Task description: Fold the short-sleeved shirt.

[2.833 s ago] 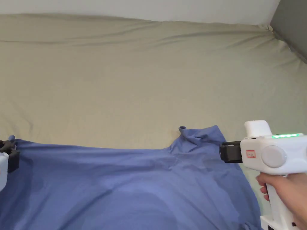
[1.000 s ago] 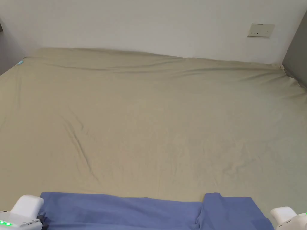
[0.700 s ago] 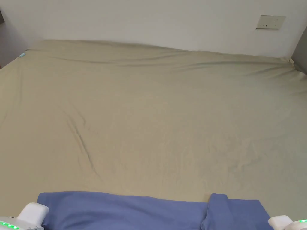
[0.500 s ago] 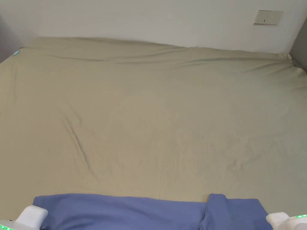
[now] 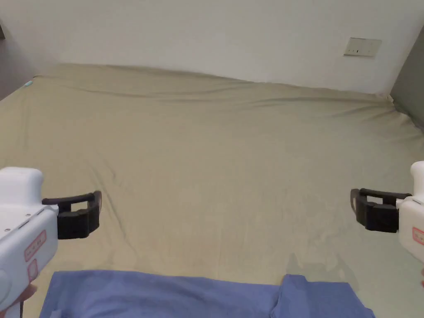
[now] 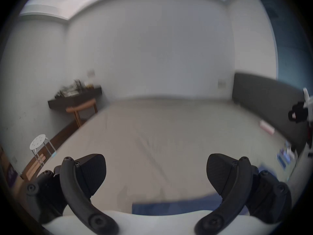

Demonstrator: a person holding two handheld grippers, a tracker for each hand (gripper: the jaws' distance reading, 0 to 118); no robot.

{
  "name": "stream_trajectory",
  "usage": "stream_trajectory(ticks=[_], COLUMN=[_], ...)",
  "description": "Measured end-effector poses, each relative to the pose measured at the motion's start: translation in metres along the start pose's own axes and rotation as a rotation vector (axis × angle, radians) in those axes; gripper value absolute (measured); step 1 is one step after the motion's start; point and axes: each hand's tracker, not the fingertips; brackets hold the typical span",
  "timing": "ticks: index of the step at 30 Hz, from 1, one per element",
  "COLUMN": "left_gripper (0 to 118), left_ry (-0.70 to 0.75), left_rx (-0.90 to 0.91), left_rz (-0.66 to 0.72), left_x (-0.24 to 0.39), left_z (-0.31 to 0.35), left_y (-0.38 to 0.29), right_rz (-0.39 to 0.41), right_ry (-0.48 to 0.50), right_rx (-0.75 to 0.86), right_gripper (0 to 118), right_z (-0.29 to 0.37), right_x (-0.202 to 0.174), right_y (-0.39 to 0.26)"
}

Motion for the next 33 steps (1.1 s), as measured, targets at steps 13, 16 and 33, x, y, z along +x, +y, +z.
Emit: stream_trajectory(ticks=[13, 16, 33], left_gripper=[12, 0, 0], left_ry=[0.025, 0.014, -0.072], left_rx=[0.278, 0.294, 0.134], left_rz=[-0.119, -0.148, -0.162], left_x=[0.073, 0.087, 0.084], left_z=[0.048, 0.052, 0.015], left_y=[0.027, 0.020, 0.000], right_rz=[0.102, 0.105, 0.133], right_ry=[-0.012, 0.004, -0.026], right_rx=[0.330, 0.325, 0.265], right_gripper=[16, 2, 2], right_z=[0.068, 0.070, 0.046], right_x=[-0.112, -0.121, -0.115], right_y=[0.014, 0.009, -0.007])
